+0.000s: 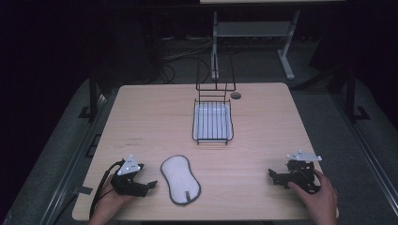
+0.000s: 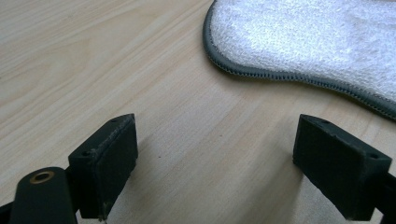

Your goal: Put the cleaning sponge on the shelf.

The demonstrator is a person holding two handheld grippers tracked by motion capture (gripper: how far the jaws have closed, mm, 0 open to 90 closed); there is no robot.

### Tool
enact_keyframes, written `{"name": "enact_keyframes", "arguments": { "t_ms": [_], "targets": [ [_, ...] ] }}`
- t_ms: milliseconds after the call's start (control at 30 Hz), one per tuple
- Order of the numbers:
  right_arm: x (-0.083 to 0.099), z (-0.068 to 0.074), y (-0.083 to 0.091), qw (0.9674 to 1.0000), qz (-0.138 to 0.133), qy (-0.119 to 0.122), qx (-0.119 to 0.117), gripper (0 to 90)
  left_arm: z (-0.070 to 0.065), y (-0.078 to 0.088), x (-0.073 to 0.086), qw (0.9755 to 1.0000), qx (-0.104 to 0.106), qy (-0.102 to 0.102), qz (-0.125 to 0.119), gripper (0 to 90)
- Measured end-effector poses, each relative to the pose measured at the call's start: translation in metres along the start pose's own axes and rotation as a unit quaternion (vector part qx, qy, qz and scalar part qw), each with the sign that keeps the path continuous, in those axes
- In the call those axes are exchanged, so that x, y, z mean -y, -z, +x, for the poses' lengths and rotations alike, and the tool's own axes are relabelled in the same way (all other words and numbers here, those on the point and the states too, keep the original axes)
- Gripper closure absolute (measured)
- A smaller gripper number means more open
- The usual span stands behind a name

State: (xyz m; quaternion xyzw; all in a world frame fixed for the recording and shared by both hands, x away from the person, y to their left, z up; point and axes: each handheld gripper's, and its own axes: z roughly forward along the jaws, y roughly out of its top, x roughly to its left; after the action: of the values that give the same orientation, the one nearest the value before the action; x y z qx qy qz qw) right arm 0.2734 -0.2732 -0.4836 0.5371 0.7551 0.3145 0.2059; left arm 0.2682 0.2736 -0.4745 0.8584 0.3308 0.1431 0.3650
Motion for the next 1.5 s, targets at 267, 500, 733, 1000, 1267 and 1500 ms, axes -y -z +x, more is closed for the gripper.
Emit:
{"name": "enact_keyframes", "arguments": {
  "t_ms": [267,500,733,1000,1267,1500],
  "targets": [
    [0.000,0.000,0.000,1.0000,0.000,0.000,0.000,0.0,0.001,0.006,-0.001,1.0000,-0.001,0.003,0.002,31.6],
    [0.000,0.000,0.000,1.0000,0.000,-0.001,0.000,0.0,-0.001,0.009,-0.006,0.9999,0.008,0.001,0.013,62.8],
    [0.000,0.000,0.000,1.0000,0.000,0.000,0.000,0.0,-0.004,0.006,-0.020,0.9990,0.042,0.011,0.014,89.8],
    [0.000,0.000,0.000,1.0000,0.000,0.000,0.000,0.0,-0.004,0.000,-0.030,0.9988,0.045,0.016,0.010,89.9],
    [0.000,0.000,0.000,1.0000,0.000,0.000,0.000,0.0,-0.004,-0.004,-0.039,0.9986,0.046,0.023,-0.005,89.9],
    [0.000,0.000,0.000,1.0000,0.000,0.000,0.000,0.0,-0.003,-0.013,-0.045,0.9985,0.048,0.027,-0.006,89.9]
  ]
}}
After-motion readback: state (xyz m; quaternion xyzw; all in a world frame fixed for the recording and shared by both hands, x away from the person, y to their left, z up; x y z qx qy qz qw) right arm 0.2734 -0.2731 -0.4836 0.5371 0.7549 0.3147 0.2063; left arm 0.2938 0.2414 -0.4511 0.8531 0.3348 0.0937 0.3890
